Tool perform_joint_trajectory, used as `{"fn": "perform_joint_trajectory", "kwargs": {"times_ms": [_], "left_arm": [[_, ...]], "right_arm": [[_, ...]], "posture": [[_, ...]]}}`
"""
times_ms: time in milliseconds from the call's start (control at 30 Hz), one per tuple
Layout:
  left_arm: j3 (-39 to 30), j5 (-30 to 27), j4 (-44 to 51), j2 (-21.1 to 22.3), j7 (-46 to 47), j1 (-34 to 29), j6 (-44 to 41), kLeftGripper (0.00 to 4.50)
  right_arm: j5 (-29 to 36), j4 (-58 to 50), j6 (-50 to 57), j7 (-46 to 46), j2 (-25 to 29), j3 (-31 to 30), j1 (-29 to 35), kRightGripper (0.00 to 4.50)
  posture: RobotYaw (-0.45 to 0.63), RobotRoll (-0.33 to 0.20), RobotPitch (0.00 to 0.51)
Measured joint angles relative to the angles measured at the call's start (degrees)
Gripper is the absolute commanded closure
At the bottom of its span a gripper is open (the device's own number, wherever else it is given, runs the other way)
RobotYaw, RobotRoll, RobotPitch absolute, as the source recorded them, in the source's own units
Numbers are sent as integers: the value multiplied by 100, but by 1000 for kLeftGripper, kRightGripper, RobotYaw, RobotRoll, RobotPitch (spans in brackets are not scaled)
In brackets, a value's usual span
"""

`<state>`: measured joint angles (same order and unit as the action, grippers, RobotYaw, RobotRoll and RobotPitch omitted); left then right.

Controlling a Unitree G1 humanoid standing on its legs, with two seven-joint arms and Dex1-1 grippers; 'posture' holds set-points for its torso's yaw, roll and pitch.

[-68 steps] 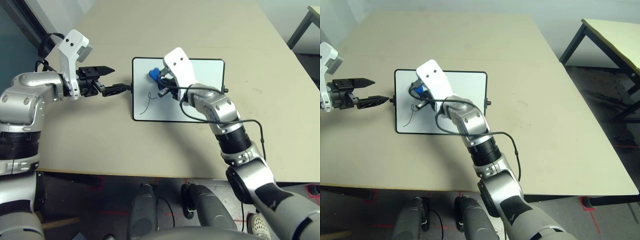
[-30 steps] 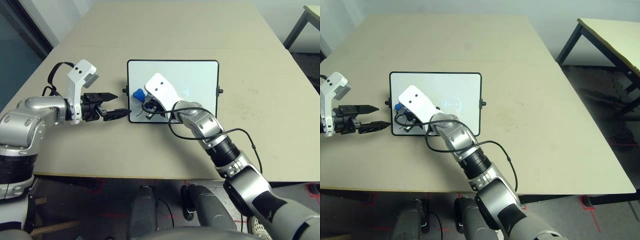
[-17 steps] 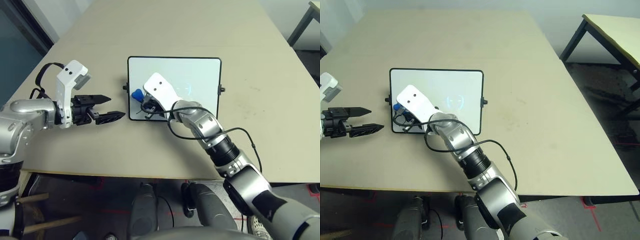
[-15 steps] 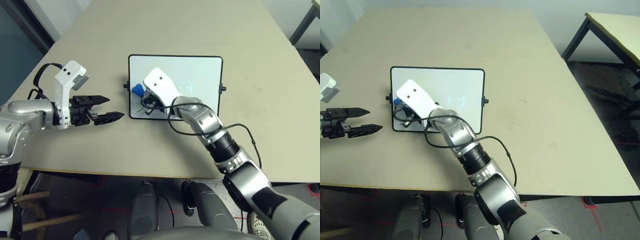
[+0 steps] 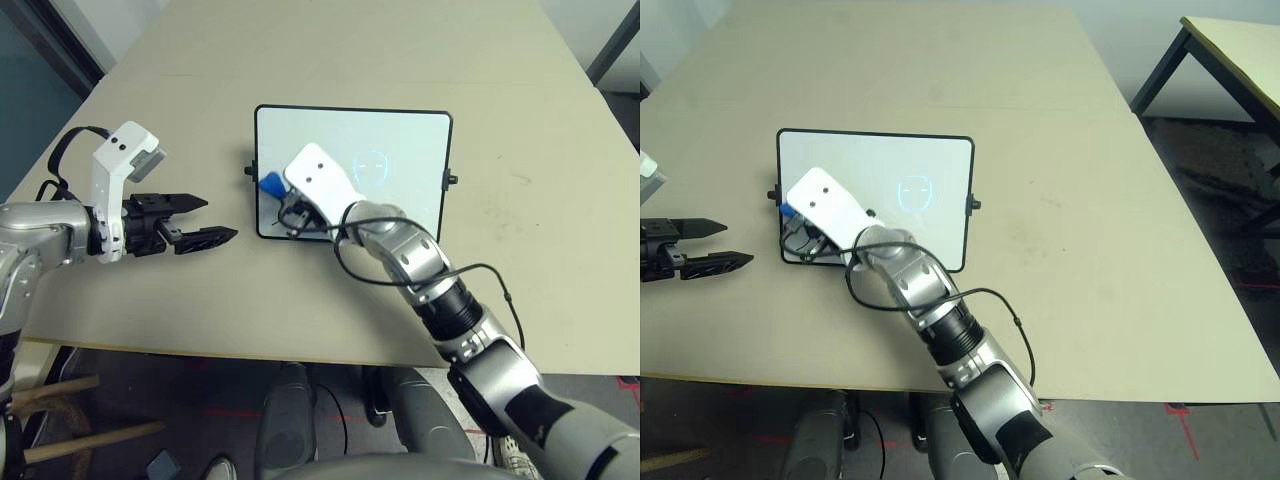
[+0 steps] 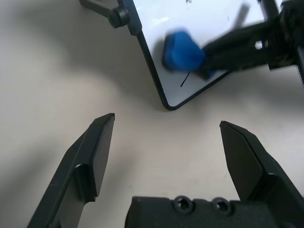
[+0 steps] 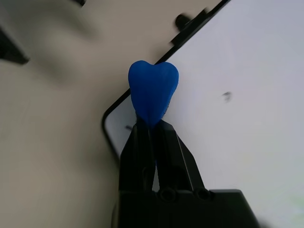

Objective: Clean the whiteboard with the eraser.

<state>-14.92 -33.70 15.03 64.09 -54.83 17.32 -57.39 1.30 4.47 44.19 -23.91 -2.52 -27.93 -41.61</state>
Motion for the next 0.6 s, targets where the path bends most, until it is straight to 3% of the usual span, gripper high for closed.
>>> {"fn": "perform_joint_trajectory", "kwargs": {"times_ms": [400, 600], "left_arm": [[4, -45, -3, 19, 3, 39, 1, 0], [24, -44, -7, 18, 9, 141, 7, 0]], "right_arm": [[83, 530, -277, 124, -102, 380, -492, 4500], [82, 382, -214, 131, -108, 374, -442, 4500]], "posture": [[-2, 0, 247], [-1, 0, 248]]}}
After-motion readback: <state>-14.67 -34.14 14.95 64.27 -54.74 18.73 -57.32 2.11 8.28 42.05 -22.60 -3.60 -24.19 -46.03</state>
